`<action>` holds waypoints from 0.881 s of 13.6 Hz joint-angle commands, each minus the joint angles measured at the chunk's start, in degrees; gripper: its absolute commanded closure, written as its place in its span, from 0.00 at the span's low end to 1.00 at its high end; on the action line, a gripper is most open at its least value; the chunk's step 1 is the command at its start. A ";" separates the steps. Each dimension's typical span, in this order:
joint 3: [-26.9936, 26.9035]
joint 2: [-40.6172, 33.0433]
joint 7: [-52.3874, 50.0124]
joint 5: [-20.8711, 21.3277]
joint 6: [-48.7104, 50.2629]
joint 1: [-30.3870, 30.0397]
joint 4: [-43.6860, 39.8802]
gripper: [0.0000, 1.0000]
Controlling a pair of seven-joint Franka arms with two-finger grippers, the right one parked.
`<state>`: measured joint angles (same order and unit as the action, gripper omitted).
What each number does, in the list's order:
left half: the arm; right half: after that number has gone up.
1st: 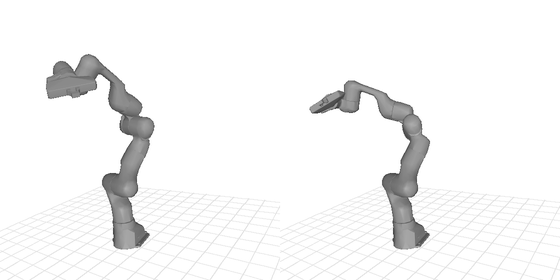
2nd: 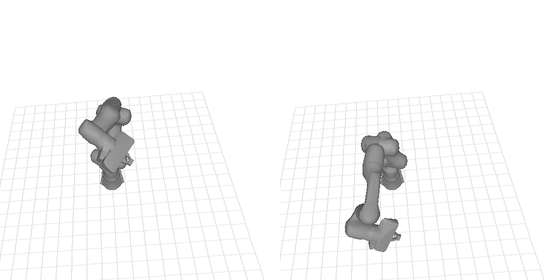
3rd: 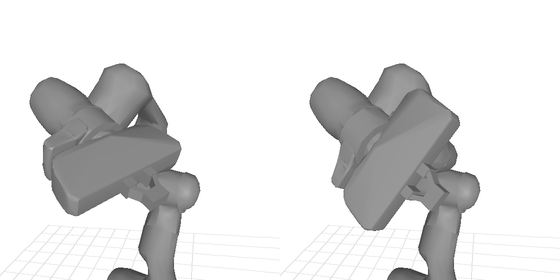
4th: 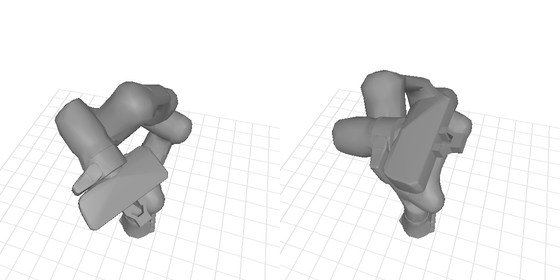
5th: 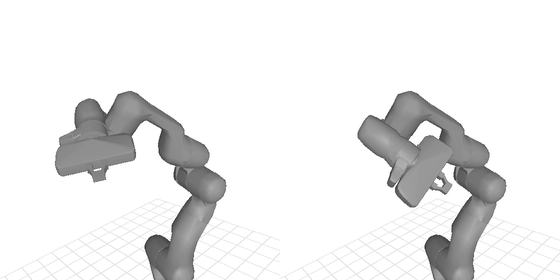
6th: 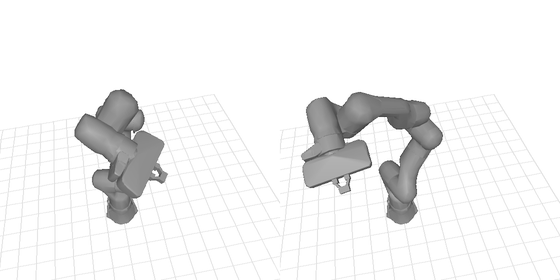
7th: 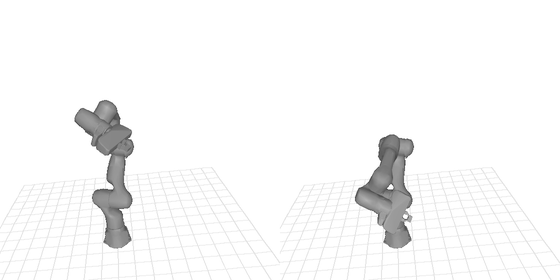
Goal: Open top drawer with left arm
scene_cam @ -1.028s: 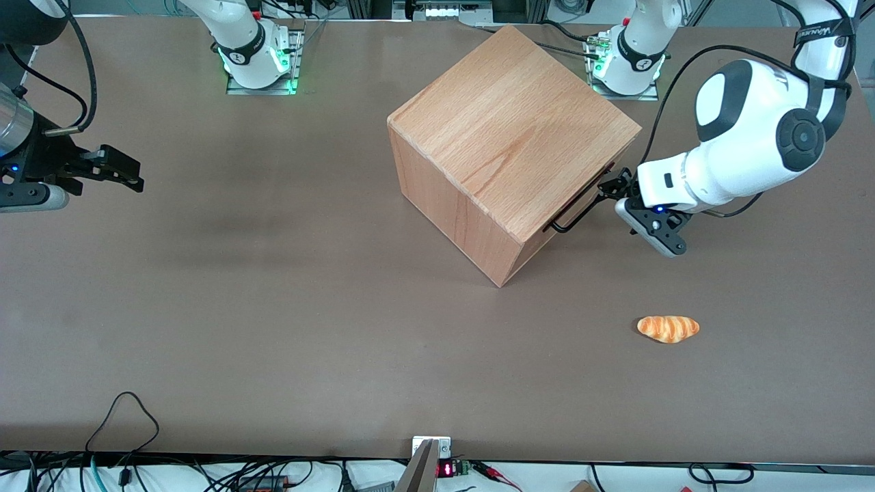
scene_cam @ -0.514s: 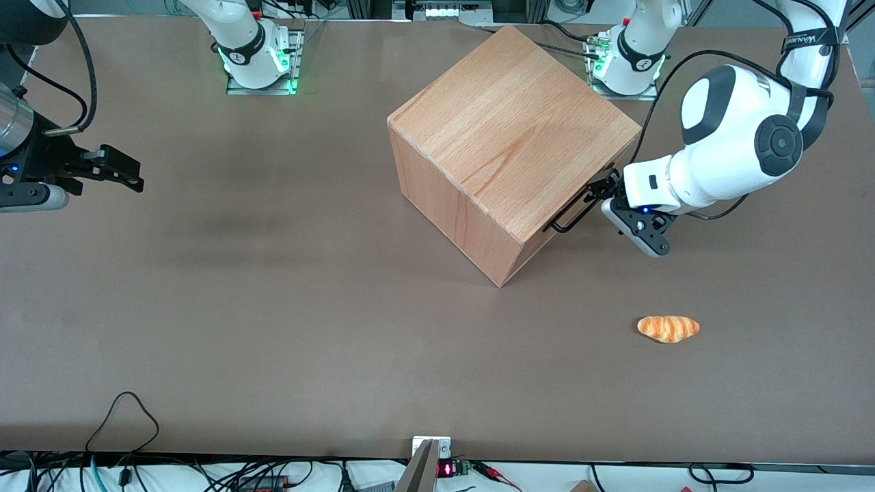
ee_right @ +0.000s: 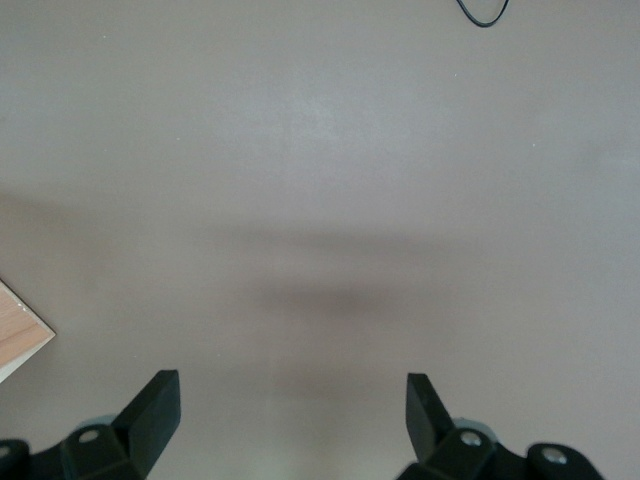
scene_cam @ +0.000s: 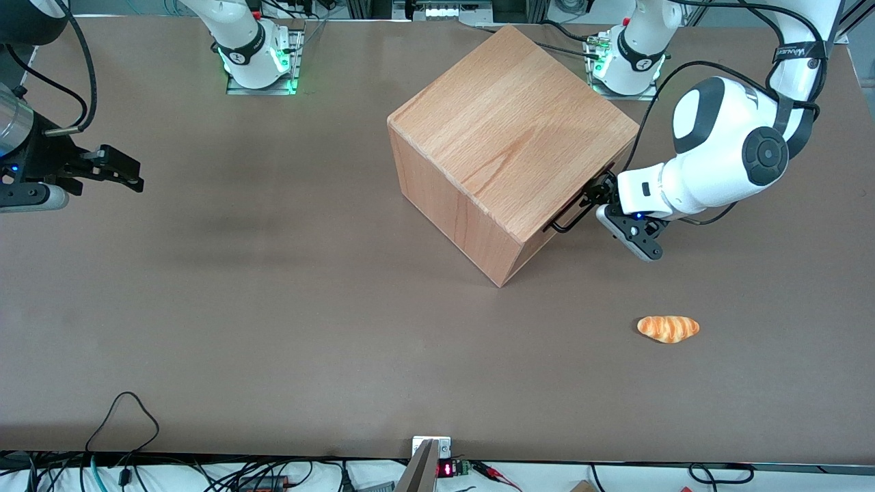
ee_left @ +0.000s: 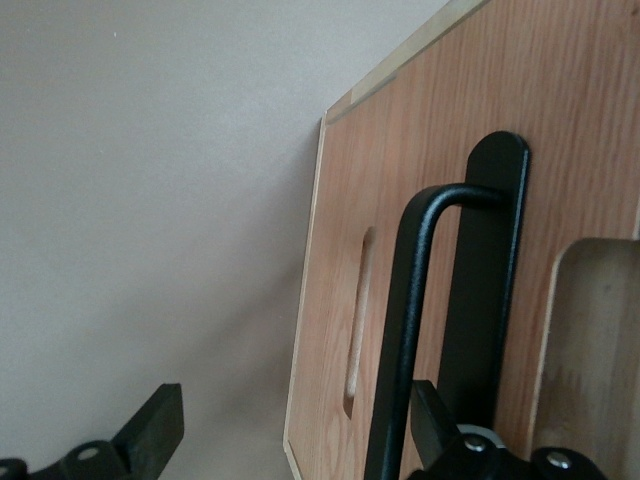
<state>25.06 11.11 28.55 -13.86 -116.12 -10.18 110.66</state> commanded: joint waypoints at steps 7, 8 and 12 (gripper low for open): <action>0.17 1.19 2.57 -0.99 -2.18 -1.42 0.52 0.00; 0.17 1.19 2.57 -0.99 -2.18 -1.77 0.44 0.00; -0.89 1.45 2.57 -1.08 -2.36 -3.97 0.35 0.00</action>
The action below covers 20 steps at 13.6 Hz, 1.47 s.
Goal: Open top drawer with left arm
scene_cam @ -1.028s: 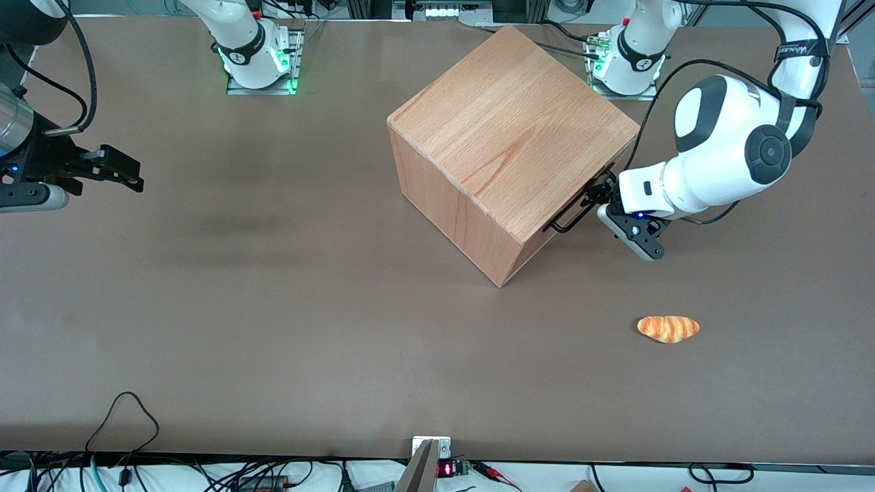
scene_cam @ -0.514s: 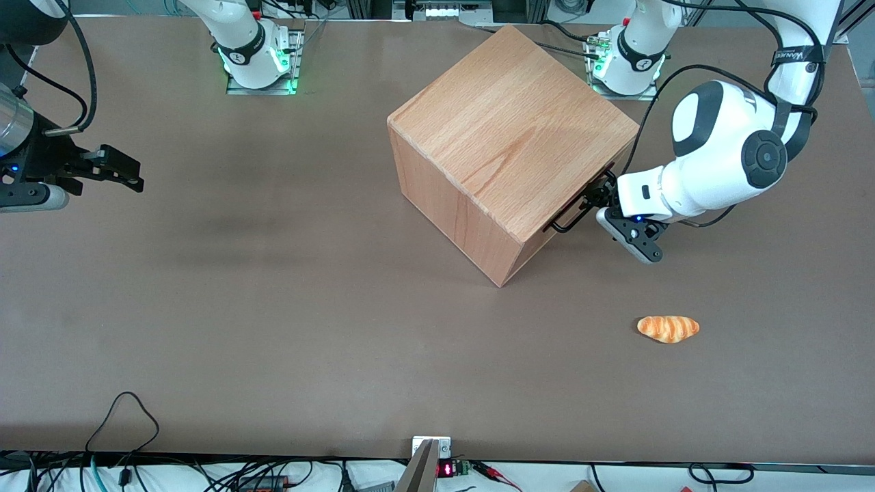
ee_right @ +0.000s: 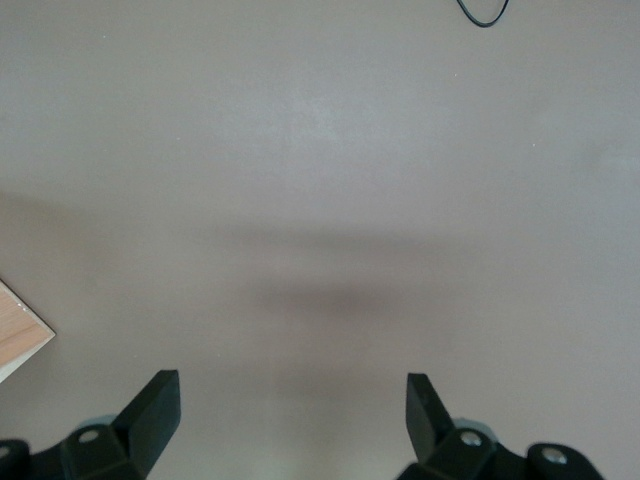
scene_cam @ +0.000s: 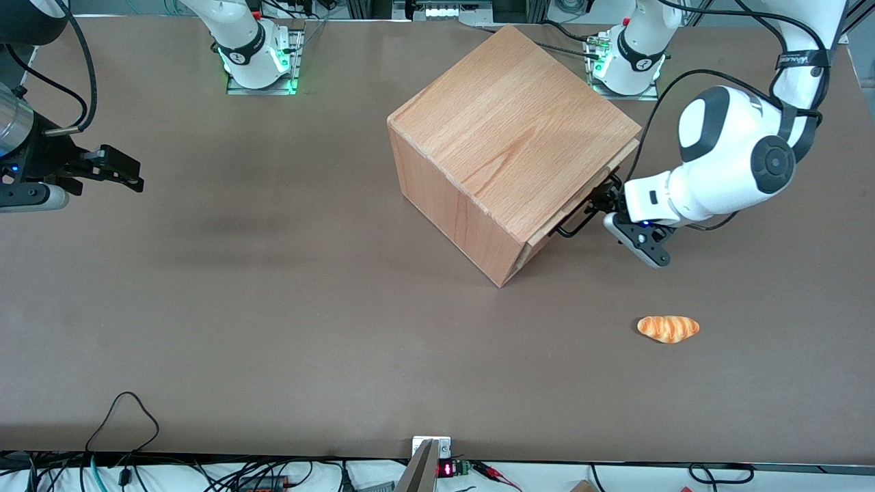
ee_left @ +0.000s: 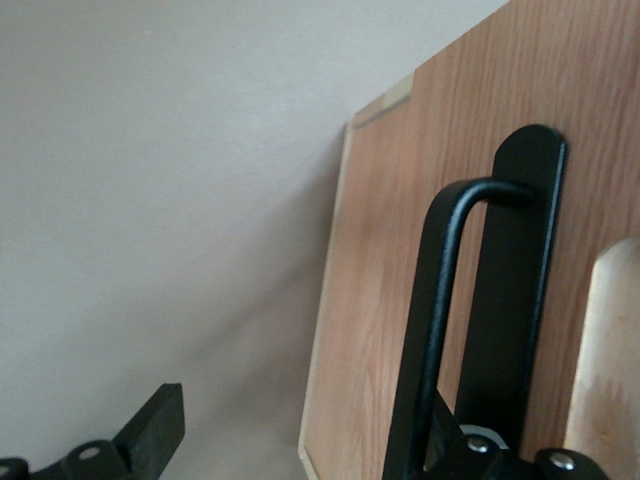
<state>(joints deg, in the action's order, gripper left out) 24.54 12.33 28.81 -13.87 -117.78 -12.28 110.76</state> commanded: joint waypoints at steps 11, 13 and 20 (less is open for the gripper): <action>-8.81 4.10 9.68 -0.72 -5.80 -6.44 -6.16 0.00; -8.81 5.34 10.91 -0.72 -7.63 -7.50 -7.75 0.00; -8.55 1.13 6.08 -0.63 -6.24 -6.62 -12.23 0.00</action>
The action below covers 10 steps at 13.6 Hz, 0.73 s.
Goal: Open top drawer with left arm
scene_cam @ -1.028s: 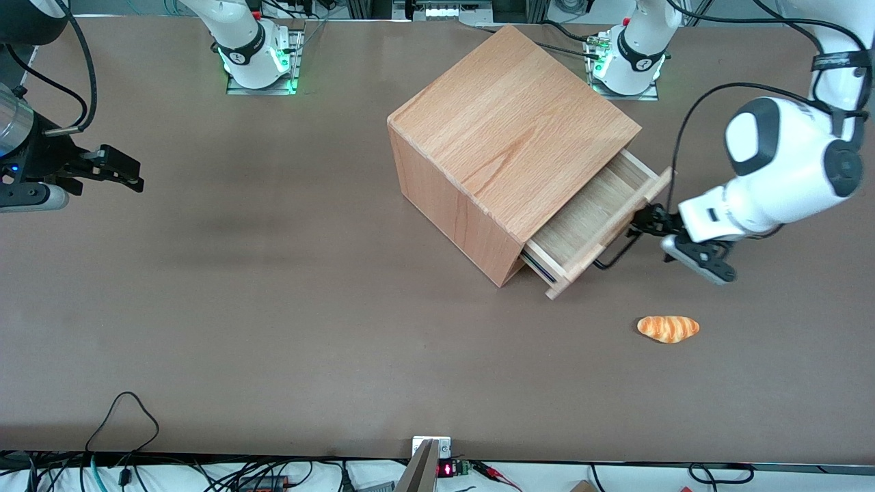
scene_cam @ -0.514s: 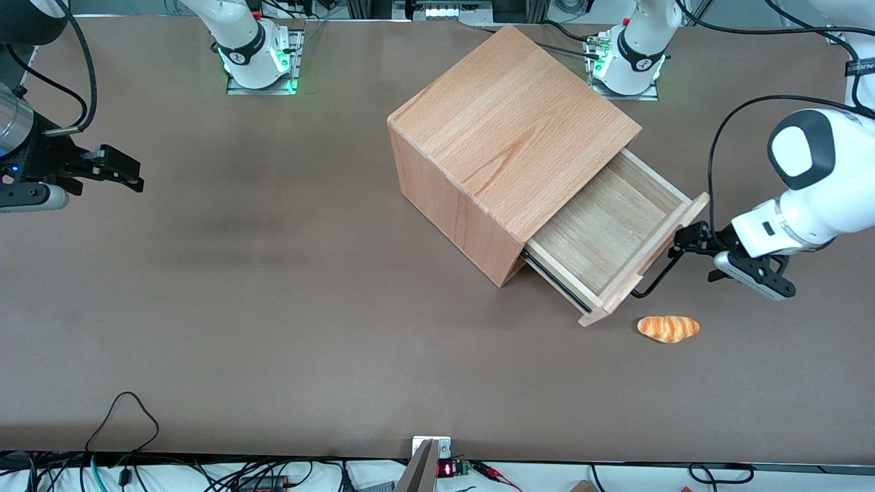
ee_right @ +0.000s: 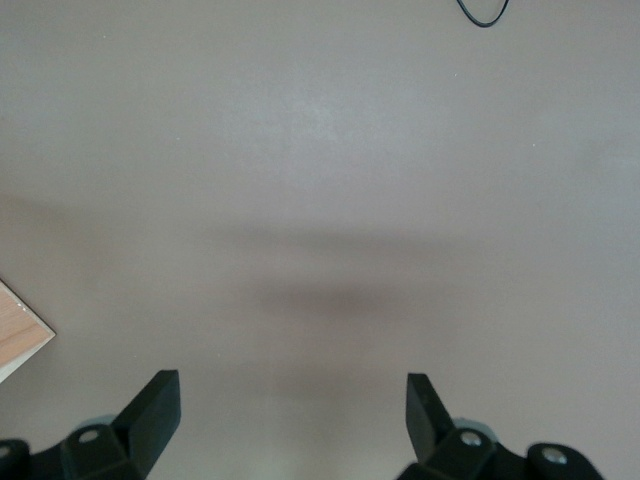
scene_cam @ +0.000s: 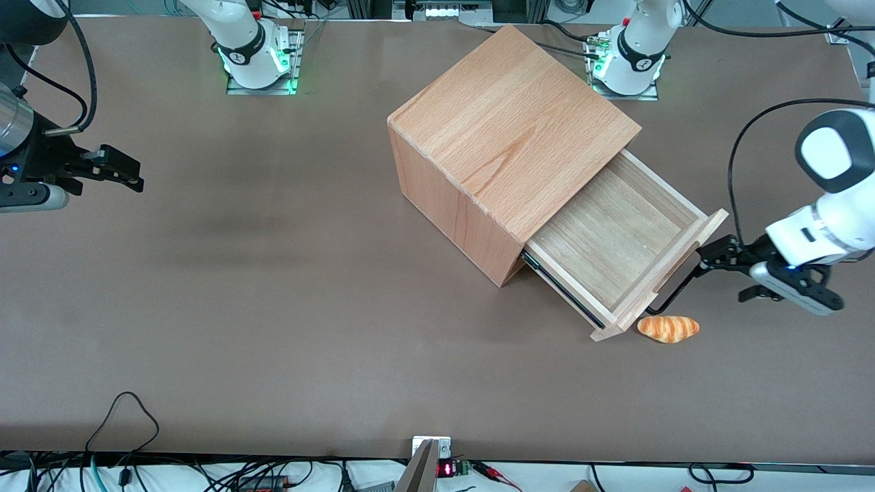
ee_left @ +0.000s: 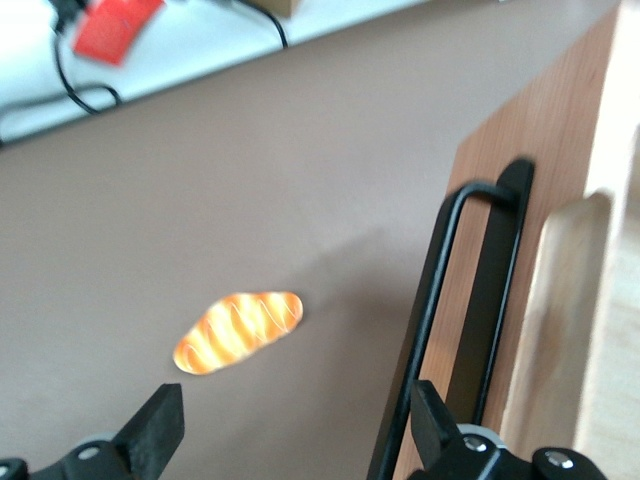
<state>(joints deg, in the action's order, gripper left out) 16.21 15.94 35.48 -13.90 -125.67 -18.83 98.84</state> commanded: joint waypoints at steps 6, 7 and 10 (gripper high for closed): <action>-0.83 -12.66 -12.17 2.99 11.73 -0.59 -0.05 0.00; -1.79 -14.34 -13.15 3.52 13.85 -0.42 -0.05 0.00; -3.29 -20.31 -17.79 6.15 22.01 0.11 1.43 0.00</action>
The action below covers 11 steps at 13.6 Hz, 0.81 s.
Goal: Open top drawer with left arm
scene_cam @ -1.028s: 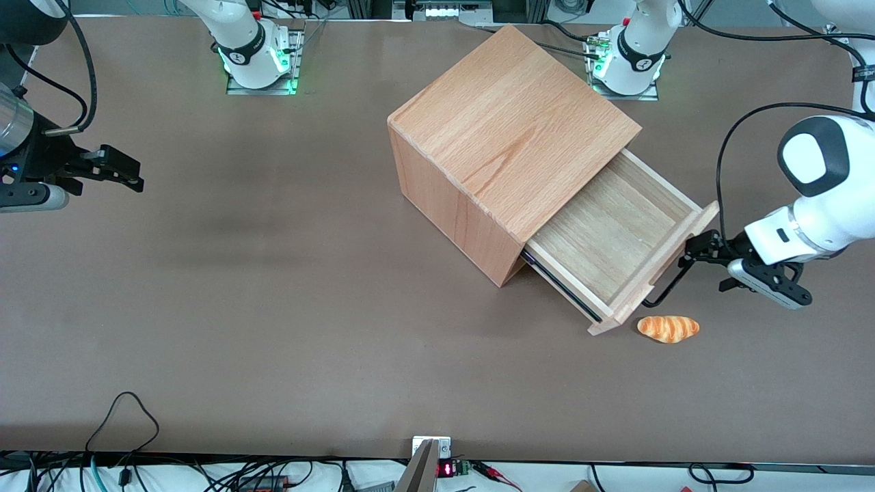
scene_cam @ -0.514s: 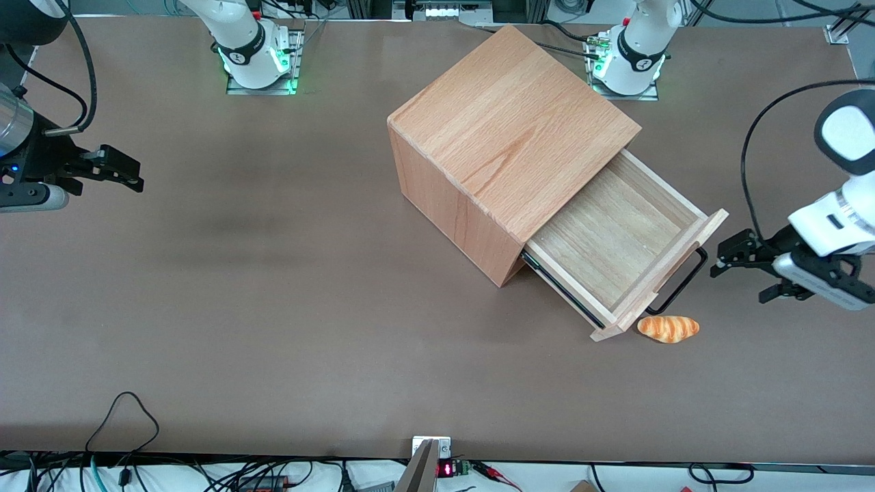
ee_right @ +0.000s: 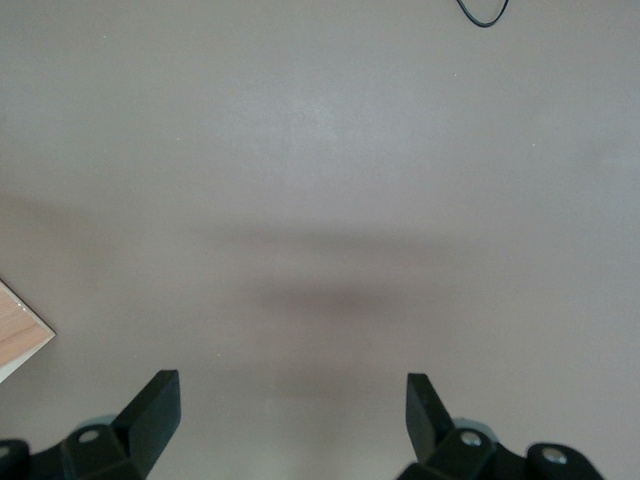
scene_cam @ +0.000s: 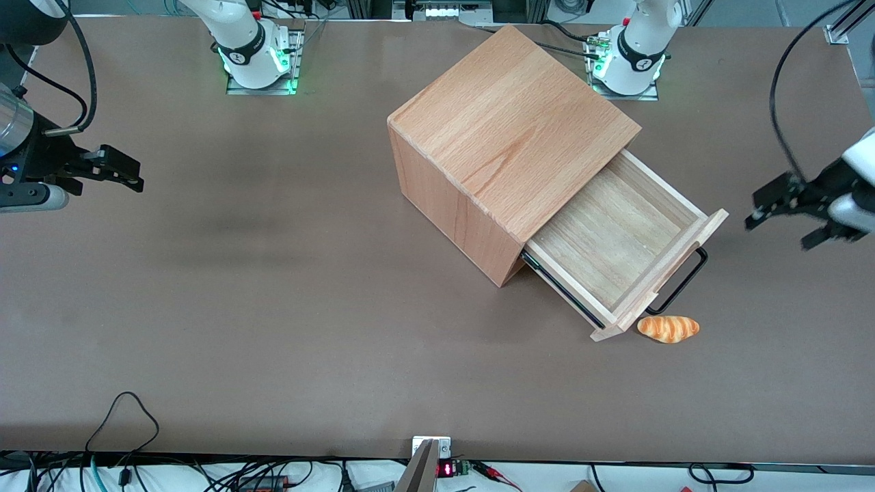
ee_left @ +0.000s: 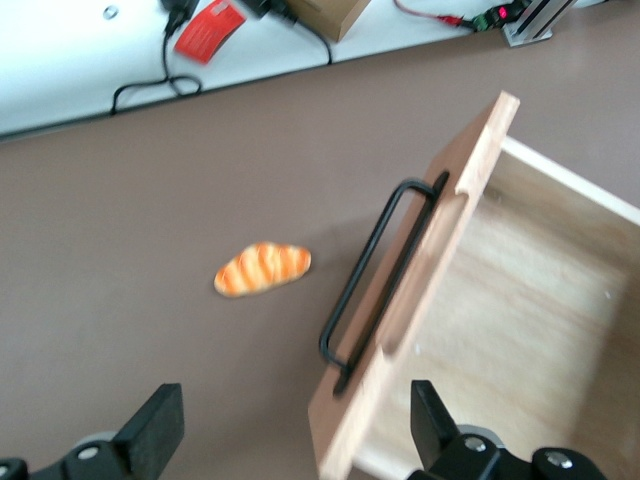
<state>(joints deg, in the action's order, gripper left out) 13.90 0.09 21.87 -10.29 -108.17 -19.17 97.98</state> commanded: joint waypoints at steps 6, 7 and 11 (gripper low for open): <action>-5.36 -9.67 -13.68 8.35 15.61 5.09 2.40 0.00; -5.72 -9.58 -14.65 9.23 15.62 5.71 2.48 0.00; -5.73 -8.09 -15.72 8.80 15.62 5.19 1.87 0.00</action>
<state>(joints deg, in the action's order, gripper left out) 8.75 -8.49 7.24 -2.26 -92.91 -14.65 100.14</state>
